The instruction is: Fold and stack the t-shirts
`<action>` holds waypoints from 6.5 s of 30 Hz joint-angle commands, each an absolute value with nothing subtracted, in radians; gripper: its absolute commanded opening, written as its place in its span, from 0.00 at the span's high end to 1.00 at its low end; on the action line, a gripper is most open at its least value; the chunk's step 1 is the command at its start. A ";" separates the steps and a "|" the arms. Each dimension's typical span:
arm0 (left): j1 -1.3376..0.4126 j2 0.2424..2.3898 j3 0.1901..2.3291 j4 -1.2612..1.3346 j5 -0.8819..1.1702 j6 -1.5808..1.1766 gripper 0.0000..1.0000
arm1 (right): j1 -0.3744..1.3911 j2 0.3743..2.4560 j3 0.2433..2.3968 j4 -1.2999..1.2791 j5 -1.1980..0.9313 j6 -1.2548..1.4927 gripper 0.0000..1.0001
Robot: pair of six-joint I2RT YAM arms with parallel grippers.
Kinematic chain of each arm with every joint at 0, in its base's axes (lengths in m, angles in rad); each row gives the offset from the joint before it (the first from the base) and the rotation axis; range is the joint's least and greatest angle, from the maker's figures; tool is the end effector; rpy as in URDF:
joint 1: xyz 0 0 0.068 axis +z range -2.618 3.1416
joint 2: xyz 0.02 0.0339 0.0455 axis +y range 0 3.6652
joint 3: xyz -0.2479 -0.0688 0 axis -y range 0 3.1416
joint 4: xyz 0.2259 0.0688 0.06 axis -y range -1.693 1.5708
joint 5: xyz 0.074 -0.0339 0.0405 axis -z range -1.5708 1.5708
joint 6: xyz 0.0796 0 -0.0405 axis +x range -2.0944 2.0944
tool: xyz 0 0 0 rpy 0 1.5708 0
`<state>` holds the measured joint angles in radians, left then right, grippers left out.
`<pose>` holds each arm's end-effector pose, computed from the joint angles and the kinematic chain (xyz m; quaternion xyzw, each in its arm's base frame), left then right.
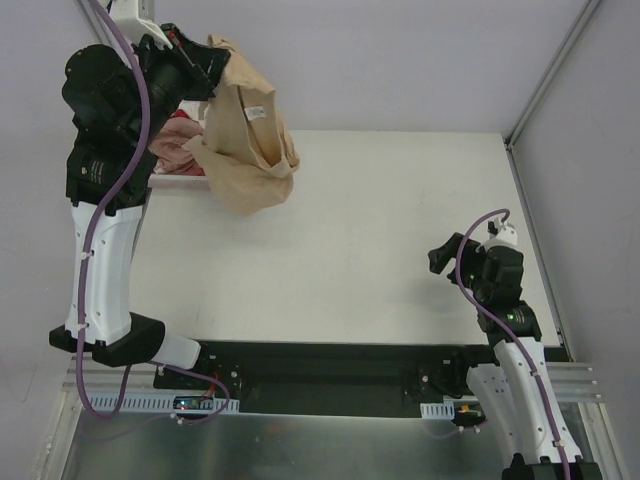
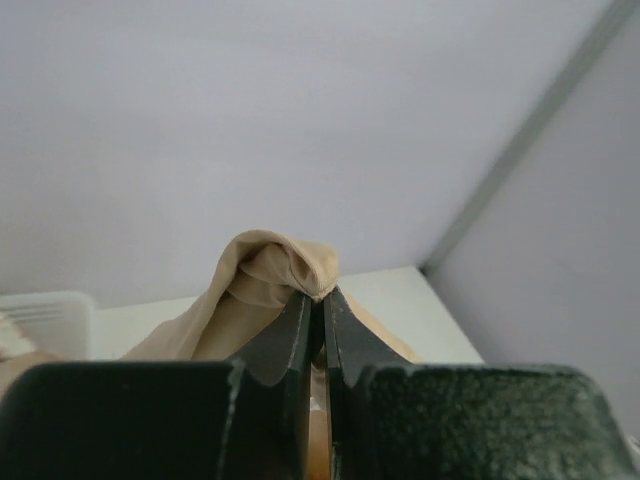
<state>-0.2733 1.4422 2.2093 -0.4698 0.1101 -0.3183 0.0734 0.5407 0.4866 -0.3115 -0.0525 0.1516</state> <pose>0.2438 -0.0774 0.6042 0.0309 0.5945 -0.2653 0.7584 0.1788 0.0173 0.2339 0.0173 0.8235 0.0851 0.5606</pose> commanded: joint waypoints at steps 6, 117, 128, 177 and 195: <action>-0.578 1.489 2.191 -0.273 0.545 -0.453 1.00 | 0.069 0.483 0.549 -0.382 0.054 0.152 0.03; -0.611 0.793 1.683 -0.219 0.062 -0.382 1.00 | 0.173 0.854 1.947 -0.549 -0.169 0.008 0.99; -0.609 1.193 1.890 -0.219 -0.370 -0.109 1.00 | 0.172 1.158 1.993 -0.427 0.069 -0.188 0.99; -0.422 0.781 0.571 -0.449 -0.058 -0.732 0.01 | 0.120 0.784 0.771 -1.068 -0.081 0.187 0.42; -0.577 1.136 0.804 -0.457 -0.064 -0.753 0.01 | 0.144 1.133 1.005 -0.676 -0.177 0.132 0.03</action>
